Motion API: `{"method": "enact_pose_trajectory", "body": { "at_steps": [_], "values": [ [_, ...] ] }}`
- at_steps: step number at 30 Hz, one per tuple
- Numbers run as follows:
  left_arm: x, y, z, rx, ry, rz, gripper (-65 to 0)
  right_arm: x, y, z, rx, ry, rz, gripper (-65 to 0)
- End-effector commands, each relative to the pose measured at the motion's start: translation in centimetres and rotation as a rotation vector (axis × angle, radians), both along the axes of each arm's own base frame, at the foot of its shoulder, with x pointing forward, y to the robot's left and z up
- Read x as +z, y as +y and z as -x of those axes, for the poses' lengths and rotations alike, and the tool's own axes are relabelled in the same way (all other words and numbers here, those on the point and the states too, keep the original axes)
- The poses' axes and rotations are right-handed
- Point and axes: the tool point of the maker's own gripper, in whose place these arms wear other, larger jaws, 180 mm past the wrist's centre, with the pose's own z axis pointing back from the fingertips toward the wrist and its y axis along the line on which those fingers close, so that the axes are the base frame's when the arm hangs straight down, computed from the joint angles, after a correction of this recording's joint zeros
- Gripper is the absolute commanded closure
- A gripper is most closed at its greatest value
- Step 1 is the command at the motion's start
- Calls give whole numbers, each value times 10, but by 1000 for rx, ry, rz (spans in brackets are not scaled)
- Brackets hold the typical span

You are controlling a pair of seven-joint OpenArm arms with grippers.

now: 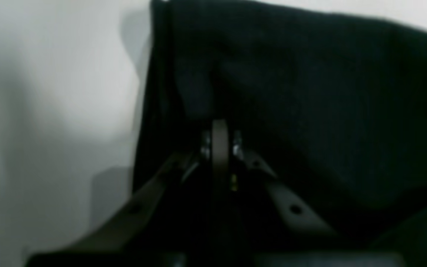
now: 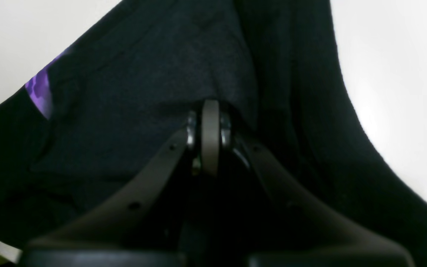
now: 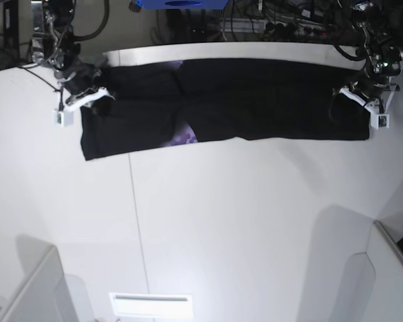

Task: Fold the T-shirt properly
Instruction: 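Move both grippers to the ends of the folded strip and grasp them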

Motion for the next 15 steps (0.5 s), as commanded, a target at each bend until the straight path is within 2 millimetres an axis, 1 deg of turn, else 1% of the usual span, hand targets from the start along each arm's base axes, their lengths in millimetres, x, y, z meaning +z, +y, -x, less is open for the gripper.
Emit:
{"method": "enact_pose_trajectory", "body": {
  "at_steps": [1, 4, 7, 9, 10, 13, 15],
  "values": [
    [-14, -4, 10, -10, 86, 14, 0, -3, -8, -1, -1, 18, 28, 0],
    [-11, -4, -10, 2, 51, 29, 0, -5, -11, -13, -13, 12, 27, 0],
    [-2, 3, -31, -1, 26, 0, 0, -6, -17, -22, -45, 17, 35, 0],
    [3, 9, -41, -6, 26, -48, 0, -4, -17, -26, -49, 8, 36, 0],
    [7, 11, -45, -11, 23, -70, 0, -1, -16, -27, -47, 1, 34, 0],
    [21, 14, -53, -16, 3, -95, 0, 17, -9, -35, -28, -53, 32, 0],
    [40, 12, -60, -26, -37, -97, 0, 30, -3, -37, -12, -87, 30, 0]
  ]
}}
